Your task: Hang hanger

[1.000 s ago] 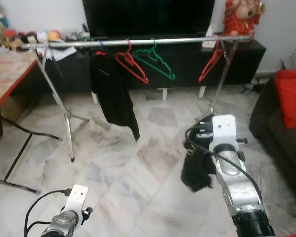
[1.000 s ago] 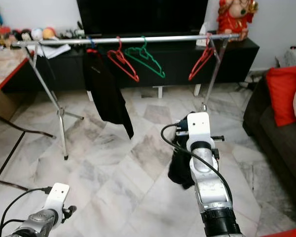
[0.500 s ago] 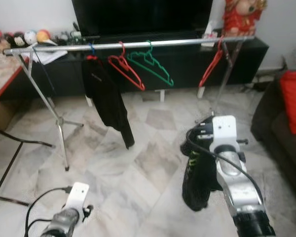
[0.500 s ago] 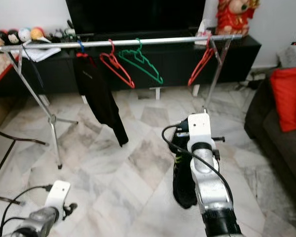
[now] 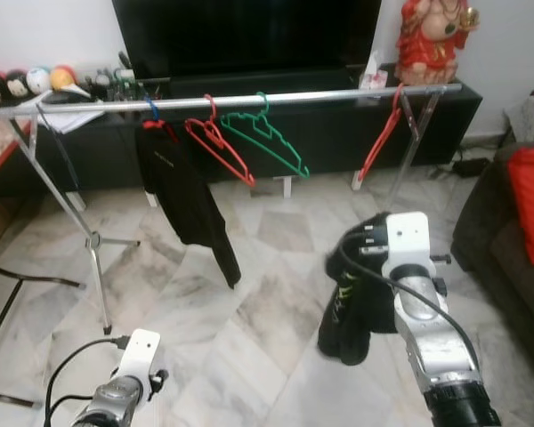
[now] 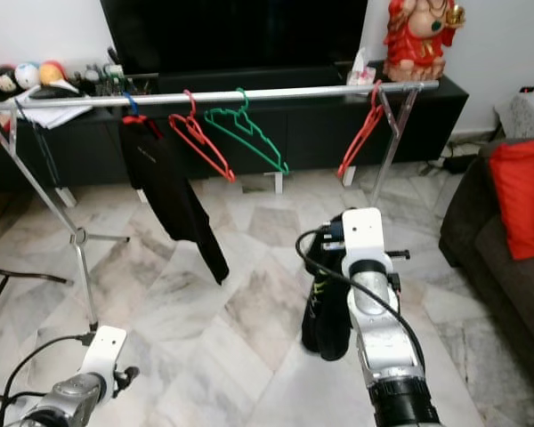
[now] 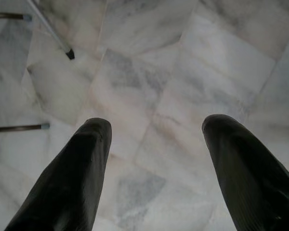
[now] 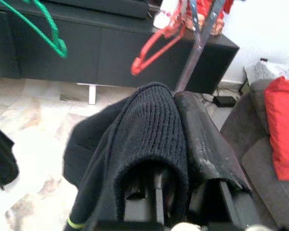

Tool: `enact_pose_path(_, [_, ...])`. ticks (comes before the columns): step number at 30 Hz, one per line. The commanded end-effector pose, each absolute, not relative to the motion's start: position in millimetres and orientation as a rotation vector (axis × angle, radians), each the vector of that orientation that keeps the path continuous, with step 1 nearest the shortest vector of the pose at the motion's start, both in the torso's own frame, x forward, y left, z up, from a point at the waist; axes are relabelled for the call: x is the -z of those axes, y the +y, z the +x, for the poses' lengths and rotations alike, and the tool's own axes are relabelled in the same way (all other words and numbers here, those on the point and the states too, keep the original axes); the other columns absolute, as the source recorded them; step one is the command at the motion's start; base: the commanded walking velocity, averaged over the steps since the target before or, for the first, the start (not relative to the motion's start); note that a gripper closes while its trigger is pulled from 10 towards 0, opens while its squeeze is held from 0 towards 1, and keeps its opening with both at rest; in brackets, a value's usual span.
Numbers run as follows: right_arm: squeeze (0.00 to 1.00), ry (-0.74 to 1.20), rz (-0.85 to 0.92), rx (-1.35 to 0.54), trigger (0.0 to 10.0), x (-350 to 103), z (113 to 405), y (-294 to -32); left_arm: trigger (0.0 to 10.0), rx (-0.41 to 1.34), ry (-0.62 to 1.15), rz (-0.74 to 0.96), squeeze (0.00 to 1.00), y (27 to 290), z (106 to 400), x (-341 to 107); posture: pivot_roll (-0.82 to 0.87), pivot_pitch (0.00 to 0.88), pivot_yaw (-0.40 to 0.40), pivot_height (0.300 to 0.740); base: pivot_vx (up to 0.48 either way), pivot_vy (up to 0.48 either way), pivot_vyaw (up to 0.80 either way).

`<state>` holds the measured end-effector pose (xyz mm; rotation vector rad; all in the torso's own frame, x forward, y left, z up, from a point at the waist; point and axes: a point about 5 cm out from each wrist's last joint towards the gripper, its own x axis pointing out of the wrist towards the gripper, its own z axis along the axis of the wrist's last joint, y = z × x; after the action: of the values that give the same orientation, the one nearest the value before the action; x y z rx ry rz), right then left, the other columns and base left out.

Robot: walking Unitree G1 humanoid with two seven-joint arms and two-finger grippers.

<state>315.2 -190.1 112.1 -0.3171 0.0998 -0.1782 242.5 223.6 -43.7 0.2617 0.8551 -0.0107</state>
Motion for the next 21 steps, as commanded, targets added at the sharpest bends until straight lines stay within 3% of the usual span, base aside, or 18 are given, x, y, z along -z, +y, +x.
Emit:
enact_pose_path(1, [0.0, 0.082, -0.316, 0.197, 10.0, -115, 315, -196, 10.0, 0.013, 0.871, 0.254, 0.0, 222, 240, 46, -0.1, 0.033, 0.043, 0.74, 0.36, 0.0, 0.0])
enact_pose_path(10, [0.0, 0.165, -0.334, 0.185, 10.0, -86, 304, -201, 10.0, 0.013, 0.871, 0.255, 0.0, 222, 240, 46, -0.1, 0.031, 0.042, 0.74, 0.359, 0.0, 0.0])
enact_pose_path(21, [0.0, 0.163, -0.332, 0.192, 10.0, -83, 302, -206, 10.0, 0.014, 0.871, 0.256, 0.0, 222, 240, 46, -0.11, 0.012, 0.044, 0.74, 0.362, 0.0, 0.0])
